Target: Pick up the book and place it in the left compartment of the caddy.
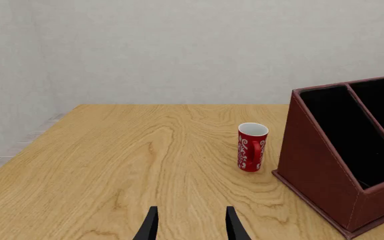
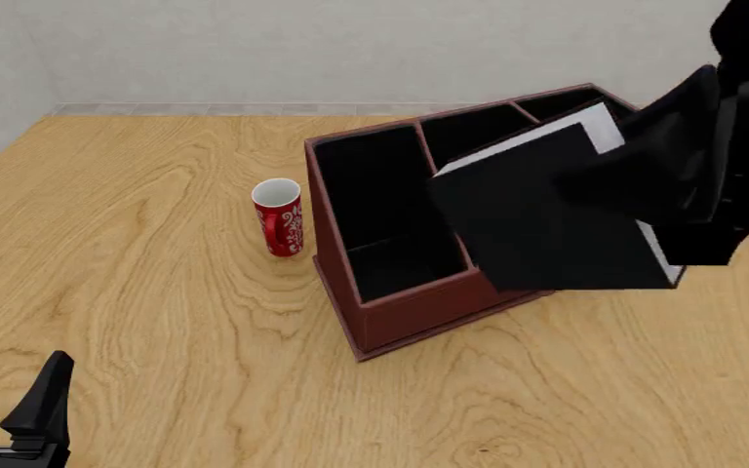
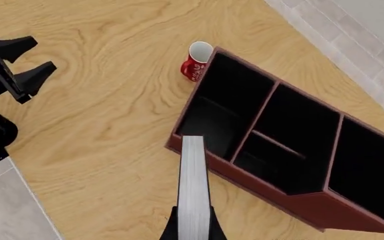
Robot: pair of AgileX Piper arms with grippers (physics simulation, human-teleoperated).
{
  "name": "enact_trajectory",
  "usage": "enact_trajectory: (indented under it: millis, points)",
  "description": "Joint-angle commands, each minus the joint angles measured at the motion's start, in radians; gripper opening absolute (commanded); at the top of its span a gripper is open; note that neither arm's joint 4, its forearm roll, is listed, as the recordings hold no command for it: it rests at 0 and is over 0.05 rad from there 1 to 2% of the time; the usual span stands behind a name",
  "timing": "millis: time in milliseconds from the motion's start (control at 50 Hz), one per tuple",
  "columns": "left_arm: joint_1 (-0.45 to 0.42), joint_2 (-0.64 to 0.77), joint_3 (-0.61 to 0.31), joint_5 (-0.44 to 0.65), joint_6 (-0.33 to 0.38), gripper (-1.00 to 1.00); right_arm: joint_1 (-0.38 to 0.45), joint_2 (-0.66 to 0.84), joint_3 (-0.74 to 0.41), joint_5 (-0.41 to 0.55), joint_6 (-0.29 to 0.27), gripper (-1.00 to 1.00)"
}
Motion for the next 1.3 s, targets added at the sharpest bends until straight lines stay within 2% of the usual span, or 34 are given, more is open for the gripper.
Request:
enact_trajectory:
  millis: [20, 40, 100, 120, 140, 180, 200, 220, 260, 280, 380, 440, 480, 500, 520, 560, 580, 600, 620, 680, 700, 720, 820, 880, 940, 1120, 1300]
  points:
    - [0.000, 0.000, 0.000, 0.000, 0.000, 1.00, -0.041, 0.055, -0.057, 0.000, 0.087, -1.00]
    - [0.000, 0.000, 0.000, 0.000, 0.000, 1.00, -0.036, 0.067, -0.072, 0.000, 0.111, -1.00]
    - [0.000, 0.000, 0.000, 0.000, 0.000, 1.00, -0.054, 0.076, -0.079, 0.000, 0.090, -1.00]
    - [0.000, 0.000, 0.000, 0.000, 0.000, 1.00, -0.047, 0.088, -0.097, 0.000, 0.133, -1.00]
    - [0.000, 0.000, 0.000, 0.000, 0.000, 1.00, -0.066, 0.086, -0.091, 0.000, 0.091, -1.00]
    - [0.000, 0.000, 0.000, 0.000, 0.000, 1.00, -0.049, 0.103, -0.109, 0.000, 0.124, -1.00]
    - [0.000, 0.000, 0.000, 0.000, 0.000, 1.00, -0.058, 0.104, -0.110, 0.000, 0.112, -1.00]
    - [0.000, 0.000, 0.000, 0.000, 0.000, 1.00, -0.046, 0.113, -0.119, 0.000, 0.138, -1.00]
    - [0.000, 0.000, 0.000, 0.000, 0.000, 1.00, -0.055, 0.120, -0.129, 0.000, 0.128, -1.00]
    - [0.000, 0.000, 0.000, 0.000, 0.000, 1.00, -0.048, 0.127, -0.135, 0.000, 0.154, -1.00]
    - [0.000, 0.000, 0.000, 0.000, 0.000, 1.00, -0.046, 0.138, -0.152, 0.000, 0.170, -1.00]
    - [0.000, 0.000, 0.000, 0.000, 0.000, 1.00, -0.017, 0.154, -0.163, 0.000, 0.190, -1.00]
    - [0.000, 0.000, 0.000, 0.000, 0.000, 1.00, -0.021, 0.155, -0.168, 0.000, 0.189, -1.00]
    - [0.000, 0.000, 0.000, 0.000, 0.000, 1.00, -0.037, 0.157, -0.176, 0.000, 0.168, -1.00]
    - [0.000, 0.000, 0.000, 0.000, 0.000, 1.00, -0.019, 0.164, -0.184, 0.000, 0.202, -1.00]
    - [0.000, 0.000, 0.000, 0.000, 0.000, 1.00, -0.035, 0.170, -0.197, 0.000, 0.184, -1.00]
    - [0.000, 0.000, 0.000, 0.000, 0.000, 1.00, -0.022, 0.176, -0.203, 0.000, 0.211, -1.00]
    - [0.000, 0.000, 0.000, 0.000, 0.000, 1.00, -0.052, 0.174, -0.196, 0.000, 0.158, -1.00]
    - [0.000, 0.000, 0.000, 0.000, 0.000, 1.00, -0.045, 0.180, -0.204, 0.000, 0.202, -1.00]
    - [0.000, 0.000, 0.000, 0.000, 0.000, 1.00, -0.048, 0.187, -0.208, 0.000, 0.191, -1.00]
    - [0.000, 0.000, 0.000, 0.000, 0.000, 1.00, -0.050, 0.191, -0.213, 0.000, 0.217, -1.00]
    - [0.000, 0.000, 0.000, 0.000, 0.000, 1.00, -0.055, 0.194, -0.215, 0.000, 0.201, -1.00]
    - [0.000, 0.000, 0.000, 0.000, 0.000, 1.00, -0.088, 0.220, -0.245, 0.000, 0.227, -1.00]
    - [0.000, 0.000, 0.000, 0.000, 0.000, 1.00, -0.083, 0.229, -0.249, 0.000, 0.222, -1.00]
    - [0.000, 0.000, 0.000, 0.000, 0.000, 1.00, -0.076, 0.251, -0.267, 0.000, 0.248, -1.00]
    - [0.000, 0.000, 0.000, 0.000, 0.000, 1.00, -0.050, 0.294, -0.276, -0.008, 0.271, -1.00]
    - [0.000, 0.000, 0.000, 0.000, 0.000, 1.00, -0.054, 0.309, -0.185, -0.103, 0.289, -1.00]
